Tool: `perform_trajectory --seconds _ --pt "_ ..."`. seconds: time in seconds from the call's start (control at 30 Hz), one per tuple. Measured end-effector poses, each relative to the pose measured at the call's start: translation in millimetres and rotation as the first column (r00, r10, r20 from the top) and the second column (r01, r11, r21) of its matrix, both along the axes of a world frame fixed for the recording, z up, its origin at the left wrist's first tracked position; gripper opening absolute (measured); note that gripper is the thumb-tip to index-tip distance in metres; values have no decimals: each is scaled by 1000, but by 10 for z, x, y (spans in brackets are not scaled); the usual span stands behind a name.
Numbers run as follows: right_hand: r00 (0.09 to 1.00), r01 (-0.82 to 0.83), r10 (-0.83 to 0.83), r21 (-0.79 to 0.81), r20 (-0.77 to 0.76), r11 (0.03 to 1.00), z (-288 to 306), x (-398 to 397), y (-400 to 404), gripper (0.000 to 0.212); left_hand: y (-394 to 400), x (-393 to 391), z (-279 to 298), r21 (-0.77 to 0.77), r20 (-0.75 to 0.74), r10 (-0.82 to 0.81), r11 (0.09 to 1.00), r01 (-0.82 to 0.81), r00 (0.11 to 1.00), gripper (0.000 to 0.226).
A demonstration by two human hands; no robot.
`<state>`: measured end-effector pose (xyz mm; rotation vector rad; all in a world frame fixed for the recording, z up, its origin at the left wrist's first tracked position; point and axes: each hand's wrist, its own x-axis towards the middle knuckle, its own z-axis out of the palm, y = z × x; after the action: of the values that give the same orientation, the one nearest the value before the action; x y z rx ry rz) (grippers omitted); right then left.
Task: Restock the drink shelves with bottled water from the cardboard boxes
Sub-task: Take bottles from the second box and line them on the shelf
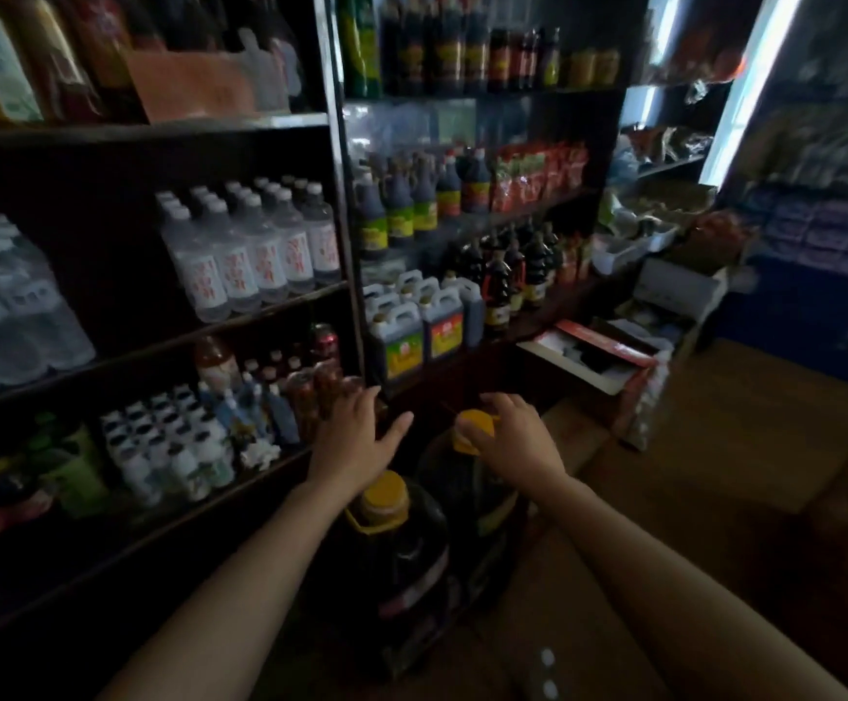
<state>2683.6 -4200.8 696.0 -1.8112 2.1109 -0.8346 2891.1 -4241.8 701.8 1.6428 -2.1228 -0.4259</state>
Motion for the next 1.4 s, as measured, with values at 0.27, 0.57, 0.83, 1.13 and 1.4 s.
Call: perform_trajectory --seconds 0.27,0.57,0.83,1.13,1.4 --pt "992 120 -125 166 18 979 -789 -939 921 58 697 -959 -739 173 -2 -132 976 130 991 70" --pt "943 282 -321 292 92 914 -2515 -1563 1184 57 623 -1667 -2547 306 75 -254 926 220 964 65" --pt "918 324 -383 371 99 871 -4857 -2013 1158 61 376 -2239 -5003 556 63 -365 786 271 929 71" --pt "864 317 -419 346 278 883 -6828 -2189 1018 57 164 -2806 -7202 642 -83 -365 692 330 927 63" --pt "834 321 -421 308 357 896 -7561 -2171 1401 49 134 -3168 -8030 682 -401 -180 596 424 898 65"
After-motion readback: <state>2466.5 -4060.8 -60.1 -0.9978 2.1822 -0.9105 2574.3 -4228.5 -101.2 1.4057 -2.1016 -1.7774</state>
